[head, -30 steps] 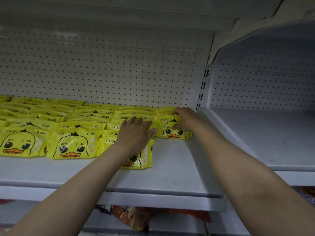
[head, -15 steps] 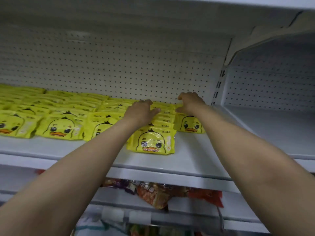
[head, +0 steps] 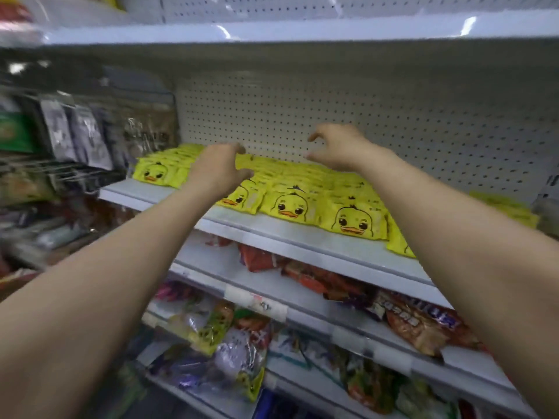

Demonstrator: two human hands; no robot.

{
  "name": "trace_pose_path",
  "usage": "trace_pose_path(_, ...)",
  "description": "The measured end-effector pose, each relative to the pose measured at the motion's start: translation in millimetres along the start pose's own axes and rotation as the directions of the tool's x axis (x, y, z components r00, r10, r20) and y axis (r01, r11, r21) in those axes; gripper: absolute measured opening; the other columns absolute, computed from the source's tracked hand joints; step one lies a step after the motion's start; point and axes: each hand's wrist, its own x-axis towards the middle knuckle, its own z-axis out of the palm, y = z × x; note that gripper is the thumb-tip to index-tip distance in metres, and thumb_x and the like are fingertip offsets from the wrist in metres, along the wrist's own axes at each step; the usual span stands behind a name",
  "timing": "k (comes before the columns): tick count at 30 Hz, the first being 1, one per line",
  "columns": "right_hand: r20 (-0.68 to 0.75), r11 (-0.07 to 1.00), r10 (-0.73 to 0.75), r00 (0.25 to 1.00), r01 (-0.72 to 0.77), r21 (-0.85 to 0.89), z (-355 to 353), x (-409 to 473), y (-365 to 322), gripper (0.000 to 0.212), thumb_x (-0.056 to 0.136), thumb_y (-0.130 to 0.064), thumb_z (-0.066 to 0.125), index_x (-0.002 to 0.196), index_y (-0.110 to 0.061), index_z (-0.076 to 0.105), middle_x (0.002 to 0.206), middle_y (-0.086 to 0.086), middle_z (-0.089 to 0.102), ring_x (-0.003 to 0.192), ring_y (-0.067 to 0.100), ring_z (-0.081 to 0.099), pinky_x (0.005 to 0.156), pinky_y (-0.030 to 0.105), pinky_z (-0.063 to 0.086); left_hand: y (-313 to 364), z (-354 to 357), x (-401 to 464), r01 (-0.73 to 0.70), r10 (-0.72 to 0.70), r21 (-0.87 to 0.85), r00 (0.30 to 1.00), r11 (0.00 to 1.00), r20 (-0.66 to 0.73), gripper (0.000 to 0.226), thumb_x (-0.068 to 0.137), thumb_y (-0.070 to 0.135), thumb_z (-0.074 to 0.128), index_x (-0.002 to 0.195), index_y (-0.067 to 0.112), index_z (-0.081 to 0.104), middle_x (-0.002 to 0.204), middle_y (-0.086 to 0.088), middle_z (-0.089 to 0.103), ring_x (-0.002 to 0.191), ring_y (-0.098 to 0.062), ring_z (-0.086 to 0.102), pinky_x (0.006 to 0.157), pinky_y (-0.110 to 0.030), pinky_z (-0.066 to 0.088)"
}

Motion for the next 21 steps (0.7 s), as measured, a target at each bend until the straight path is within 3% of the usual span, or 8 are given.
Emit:
trace_pose_path(3,-0.008,0.991,-0.09,0.996,0.091,0.098,20,3,-69,0.049,0.091,-0.047,0.062,0.133,-0.022,0.054,0.144,0.008,0.05,0.133,0.028,0.043,0.104,0.036,0.037,-60,-32,-24,0.04,-0.039,0.023,0.999,0.999,-0.035,0.052,0.084,0.042,0.069,0.128,0.018,0.058,0.122,-0.015,0.064,0.115,-0.035,0.056,0.091,-0.042,0.046)
trace_pose_path(7,-0.022,0.968,-0.194,0.981,0.195,0.161,53,6,-152,0.049,0.091,-0.049,0.06,0.132,-0.023,0.055,0.139,0.006,0.054,0.129,0.027,0.047,0.102,0.035,0.038,-127,-61,-50,0.064,-0.06,0.058,0.997,0.996,-0.054,0.05,0.088,0.046,0.063,0.128,0.016,0.058,0.125,-0.012,0.063,0.117,-0.033,0.056,0.092,-0.042,0.045)
trace_pose_path(18,0.004,0.858,-0.435,0.9,0.413,0.304,154,71,-355,0.041,0.088,-0.048,0.063,0.122,-0.025,0.058,0.128,0.002,0.059,0.121,0.024,0.051,0.099,0.041,0.043,-317,-106,-77,0.206,-0.19,0.161,0.976,0.965,-0.107,0.045,0.09,0.047,0.058,0.125,0.018,0.058,0.106,-0.009,0.066,0.096,-0.029,0.062,0.077,-0.038,0.052)
trace_pose_path(21,0.023,0.827,-0.488,0.873,0.454,0.331,189,106,-415,0.049,0.089,-0.046,0.063,0.13,-0.019,0.056,0.128,0.006,0.058,0.119,0.025,0.052,0.098,0.038,0.043,-383,-112,-69,0.26,-0.245,0.193,0.965,0.946,-0.098,0.044,0.09,0.046,0.059,0.126,0.019,0.057,0.108,-0.008,0.065,0.098,-0.029,0.061,0.074,-0.036,0.048)
